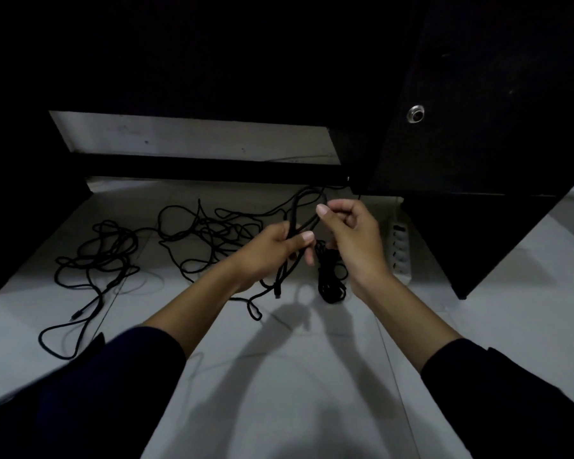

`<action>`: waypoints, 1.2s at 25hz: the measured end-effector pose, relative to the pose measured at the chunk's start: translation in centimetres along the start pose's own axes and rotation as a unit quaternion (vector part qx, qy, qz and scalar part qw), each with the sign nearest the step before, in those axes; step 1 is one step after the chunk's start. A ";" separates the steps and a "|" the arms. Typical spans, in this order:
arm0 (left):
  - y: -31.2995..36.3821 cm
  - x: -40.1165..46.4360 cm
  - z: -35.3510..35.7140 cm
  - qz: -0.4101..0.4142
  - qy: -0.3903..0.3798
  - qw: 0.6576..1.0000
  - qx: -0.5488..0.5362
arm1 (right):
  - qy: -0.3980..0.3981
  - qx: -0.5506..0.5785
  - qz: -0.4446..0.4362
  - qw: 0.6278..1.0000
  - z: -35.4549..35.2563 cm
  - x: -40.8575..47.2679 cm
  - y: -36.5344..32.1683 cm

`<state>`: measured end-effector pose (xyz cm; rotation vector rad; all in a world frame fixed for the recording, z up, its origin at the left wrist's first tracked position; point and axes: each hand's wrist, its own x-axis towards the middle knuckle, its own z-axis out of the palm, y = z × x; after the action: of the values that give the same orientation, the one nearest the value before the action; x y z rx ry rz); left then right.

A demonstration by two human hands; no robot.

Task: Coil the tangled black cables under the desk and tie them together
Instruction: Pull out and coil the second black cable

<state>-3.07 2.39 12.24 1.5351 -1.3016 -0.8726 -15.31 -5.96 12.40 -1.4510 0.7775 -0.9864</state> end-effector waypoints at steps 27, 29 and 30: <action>2.0 0.0 -1.9 -0.123 0.116 0.939 -0.299 | -0.381 -0.261 0.044 0.886 -2.3 -4.5 7.3; 2.0 -0.1 -2.4 -0.125 0.105 0.947 -0.276 | -0.357 -0.288 0.015 0.889 -3.7 -3.6 7.5; 1.9 -0.1 -2.5 -0.127 0.098 0.952 -0.260 | -0.339 -0.300 -0.013 0.892 -4.3 -3.0 7.3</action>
<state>-1.38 2.93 14.91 1.3325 -0.6644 -1.0918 -19.89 -6.03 4.74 -2.1713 0.5473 -0.1829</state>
